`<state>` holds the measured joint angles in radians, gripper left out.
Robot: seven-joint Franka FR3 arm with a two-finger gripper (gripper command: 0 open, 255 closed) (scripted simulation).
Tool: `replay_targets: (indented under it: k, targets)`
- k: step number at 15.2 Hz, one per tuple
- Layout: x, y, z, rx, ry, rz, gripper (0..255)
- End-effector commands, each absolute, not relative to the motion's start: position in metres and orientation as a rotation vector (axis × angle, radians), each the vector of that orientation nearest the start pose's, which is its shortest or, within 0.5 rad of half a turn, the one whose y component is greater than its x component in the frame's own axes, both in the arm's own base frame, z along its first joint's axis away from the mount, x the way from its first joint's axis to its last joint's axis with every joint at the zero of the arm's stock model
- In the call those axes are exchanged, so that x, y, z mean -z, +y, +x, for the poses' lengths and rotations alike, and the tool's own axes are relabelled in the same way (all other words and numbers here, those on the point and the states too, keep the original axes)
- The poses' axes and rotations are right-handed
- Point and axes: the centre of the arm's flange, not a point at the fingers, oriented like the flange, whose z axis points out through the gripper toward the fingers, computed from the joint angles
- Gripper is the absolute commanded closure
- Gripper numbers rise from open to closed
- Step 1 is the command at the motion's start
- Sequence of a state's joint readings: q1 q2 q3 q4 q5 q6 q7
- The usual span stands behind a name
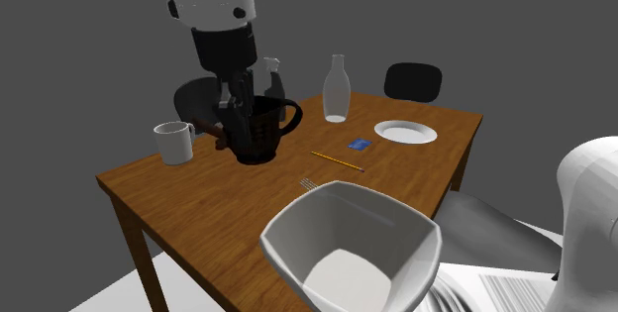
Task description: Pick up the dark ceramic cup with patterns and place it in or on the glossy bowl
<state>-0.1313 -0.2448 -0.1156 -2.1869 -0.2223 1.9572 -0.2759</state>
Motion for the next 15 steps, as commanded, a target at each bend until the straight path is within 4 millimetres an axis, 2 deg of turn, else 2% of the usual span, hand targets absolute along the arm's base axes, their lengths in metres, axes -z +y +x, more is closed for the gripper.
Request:
replay_targets:
  k: [1, 7, 15]
  targets:
    - [-0.504, -0.134, 0.463, -0.052, -0.191, -3.312, 255]
    - [-0.533, -0.134, 0.463, -0.052, -0.191, -3.312, 255]
    - [-0.544, -0.071, 0.379, -0.052, -0.191, -3.312, 255]
